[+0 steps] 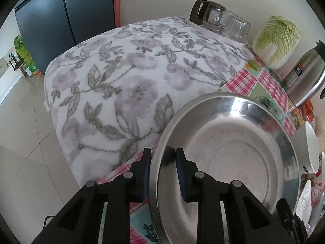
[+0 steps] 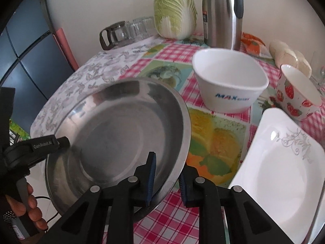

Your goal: Organize plates and bowls

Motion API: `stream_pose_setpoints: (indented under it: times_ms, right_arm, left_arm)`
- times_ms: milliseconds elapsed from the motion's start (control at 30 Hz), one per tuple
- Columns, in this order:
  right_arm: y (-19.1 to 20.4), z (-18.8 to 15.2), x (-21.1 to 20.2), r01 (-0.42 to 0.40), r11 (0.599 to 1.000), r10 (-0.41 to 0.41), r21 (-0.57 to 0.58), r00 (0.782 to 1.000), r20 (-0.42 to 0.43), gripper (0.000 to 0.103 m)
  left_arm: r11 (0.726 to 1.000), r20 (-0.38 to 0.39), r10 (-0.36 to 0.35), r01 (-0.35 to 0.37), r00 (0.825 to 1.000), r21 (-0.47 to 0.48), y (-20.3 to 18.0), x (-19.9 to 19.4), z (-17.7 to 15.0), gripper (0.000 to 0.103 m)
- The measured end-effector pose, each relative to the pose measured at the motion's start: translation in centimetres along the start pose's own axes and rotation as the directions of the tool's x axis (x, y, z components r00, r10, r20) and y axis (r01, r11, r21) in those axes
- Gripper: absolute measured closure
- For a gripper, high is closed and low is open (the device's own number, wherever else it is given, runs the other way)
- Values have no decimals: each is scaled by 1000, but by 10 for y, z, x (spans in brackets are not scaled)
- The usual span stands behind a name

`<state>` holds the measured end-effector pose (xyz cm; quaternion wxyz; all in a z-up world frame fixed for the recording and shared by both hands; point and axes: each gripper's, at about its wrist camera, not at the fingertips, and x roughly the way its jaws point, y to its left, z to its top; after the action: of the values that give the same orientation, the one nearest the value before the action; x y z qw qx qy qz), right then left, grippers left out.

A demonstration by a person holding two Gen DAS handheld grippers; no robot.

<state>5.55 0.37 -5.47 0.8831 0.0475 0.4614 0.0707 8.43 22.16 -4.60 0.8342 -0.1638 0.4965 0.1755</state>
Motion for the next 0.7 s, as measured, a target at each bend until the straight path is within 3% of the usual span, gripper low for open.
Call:
stream_pose_setpoints:
  times_ms: [267, 700]
  right_arm:
    - [3, 7, -17, -27, 1000, 27, 3, 999, 43, 81]
    - [-7, 12, -47, -39, 999, 40, -14, 993, 111, 81]
  left_arm:
    - [1000, 15, -9, 9, 1000, -11, 2, -8, -1, 79]
    - [1000, 115, -23, 21, 993, 23, -16, -44, -8, 79]
